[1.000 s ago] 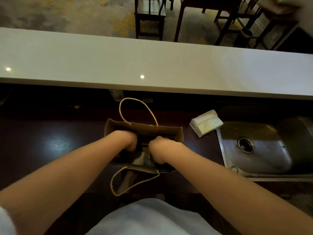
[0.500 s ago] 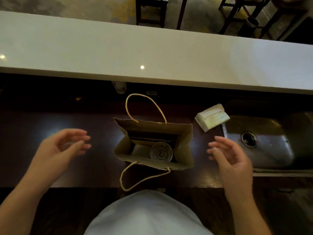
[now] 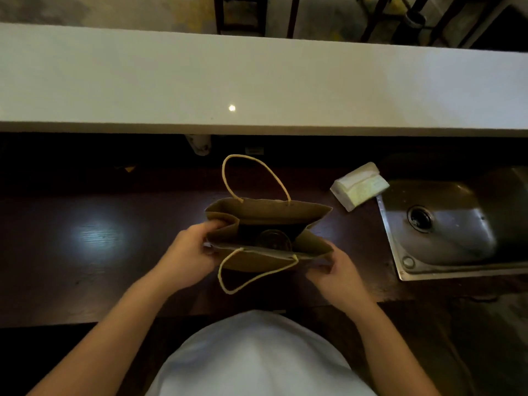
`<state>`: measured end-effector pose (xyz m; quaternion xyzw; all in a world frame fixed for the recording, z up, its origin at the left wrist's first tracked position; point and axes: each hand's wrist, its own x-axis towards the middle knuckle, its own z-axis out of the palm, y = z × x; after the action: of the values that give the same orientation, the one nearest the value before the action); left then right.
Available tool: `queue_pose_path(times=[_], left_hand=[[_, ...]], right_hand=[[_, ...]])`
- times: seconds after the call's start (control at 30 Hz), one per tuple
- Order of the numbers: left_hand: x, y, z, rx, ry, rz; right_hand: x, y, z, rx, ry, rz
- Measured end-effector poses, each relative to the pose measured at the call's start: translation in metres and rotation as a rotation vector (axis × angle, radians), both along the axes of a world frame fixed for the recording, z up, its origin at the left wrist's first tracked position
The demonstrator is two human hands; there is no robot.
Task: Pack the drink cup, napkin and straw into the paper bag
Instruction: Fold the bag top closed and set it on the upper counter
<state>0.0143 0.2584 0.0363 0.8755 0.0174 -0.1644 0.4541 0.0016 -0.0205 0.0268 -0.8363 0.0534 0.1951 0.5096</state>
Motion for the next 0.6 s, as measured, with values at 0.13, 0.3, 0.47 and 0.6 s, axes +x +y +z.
queue_pose_path(times=[0.13, 0.3, 0.47, 0.6], left_hand=[[0.001, 0.014, -0.007, -0.052, 0.010, 0.092], [-0.008, 0.017, -0.012, -0.223, -0.044, 0.196], [-0.010, 0.022, -0.028, -0.067, -0.194, 0.233], [-0.018, 0.016, -0.039, 0.304, -0.260, -0.024]], right_hand=[[-0.001, -0.002, -0.005, 0.051, -0.061, -0.114], [0.003, -0.003, -0.012, 0.207, -0.151, -0.245], [0.012, -0.007, -0.038, 0.114, -0.309, -0.311], [0.006, -0.010, -0.044, -0.335, -0.363, -0.056]])
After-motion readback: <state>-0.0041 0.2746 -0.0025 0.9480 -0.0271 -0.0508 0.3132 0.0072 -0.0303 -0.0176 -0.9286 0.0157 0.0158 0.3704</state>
